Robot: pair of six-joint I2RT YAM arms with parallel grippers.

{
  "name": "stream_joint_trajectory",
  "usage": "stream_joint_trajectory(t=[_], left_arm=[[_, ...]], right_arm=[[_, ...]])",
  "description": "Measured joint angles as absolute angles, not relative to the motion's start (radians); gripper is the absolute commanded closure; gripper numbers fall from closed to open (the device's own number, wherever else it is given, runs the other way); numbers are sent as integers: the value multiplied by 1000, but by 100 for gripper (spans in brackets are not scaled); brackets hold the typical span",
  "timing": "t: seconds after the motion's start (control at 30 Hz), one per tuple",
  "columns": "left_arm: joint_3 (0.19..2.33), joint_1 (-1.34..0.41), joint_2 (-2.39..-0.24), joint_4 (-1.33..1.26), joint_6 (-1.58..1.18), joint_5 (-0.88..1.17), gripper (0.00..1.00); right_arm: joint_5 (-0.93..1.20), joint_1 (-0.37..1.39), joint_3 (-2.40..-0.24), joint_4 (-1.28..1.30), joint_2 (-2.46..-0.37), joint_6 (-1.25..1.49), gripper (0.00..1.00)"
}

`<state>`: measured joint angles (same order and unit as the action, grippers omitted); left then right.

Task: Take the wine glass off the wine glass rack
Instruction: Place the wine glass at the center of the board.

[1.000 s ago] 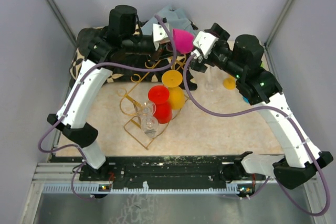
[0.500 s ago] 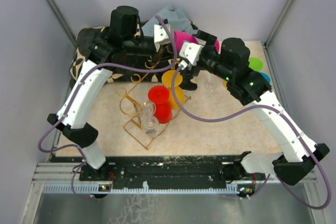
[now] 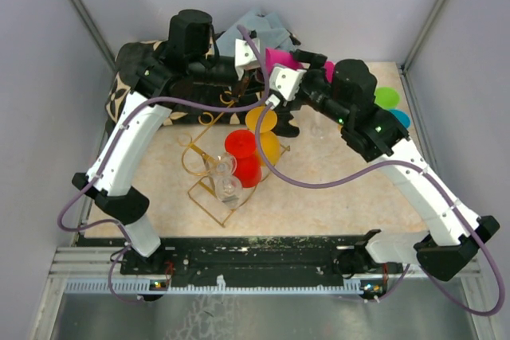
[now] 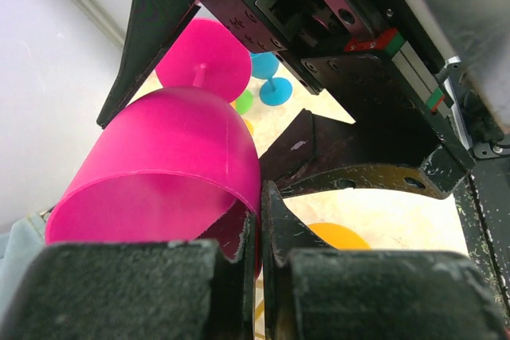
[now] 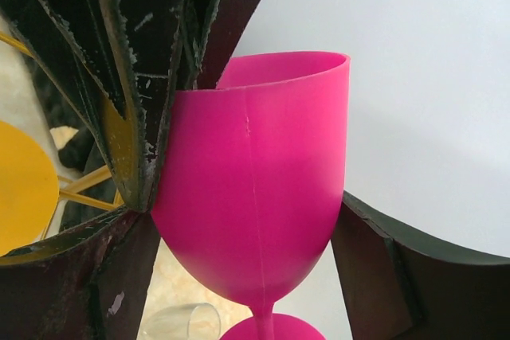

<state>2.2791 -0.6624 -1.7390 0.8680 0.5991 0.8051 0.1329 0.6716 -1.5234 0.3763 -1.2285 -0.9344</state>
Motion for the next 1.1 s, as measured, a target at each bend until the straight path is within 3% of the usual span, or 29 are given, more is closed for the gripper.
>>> stream_joint_trajectory(t=[0.2, 0.43, 0.5, 0.63, 0.8, 0.93, 1.1], left_arm=[[2283, -664, -1739, 869, 602, 793, 100], [2286, -664, -1739, 869, 603, 780, 99], [2287, -664, -1739, 867, 600, 774, 90], [2291, -665, -1739, 856, 582, 764, 60], [2297, -672, -1739, 827, 555, 765, 38], [2298, -672, -1739, 804, 539, 757, 30], [2302, -672, -1739, 769, 524, 735, 29]], right_arm=[[107, 678, -1505, 333, -1229, -942, 36], [94, 681, -1493, 306, -1229, -942, 40], [90, 682, -1488, 295, -1229, -942, 42], [73, 684, -1478, 272, -1228, -941, 44], [38, 685, -1446, 246, -1226, -934, 44], [14, 685, -1427, 223, -1226, -920, 44], [-26, 683, -1425, 197, -1226, -891, 42]])
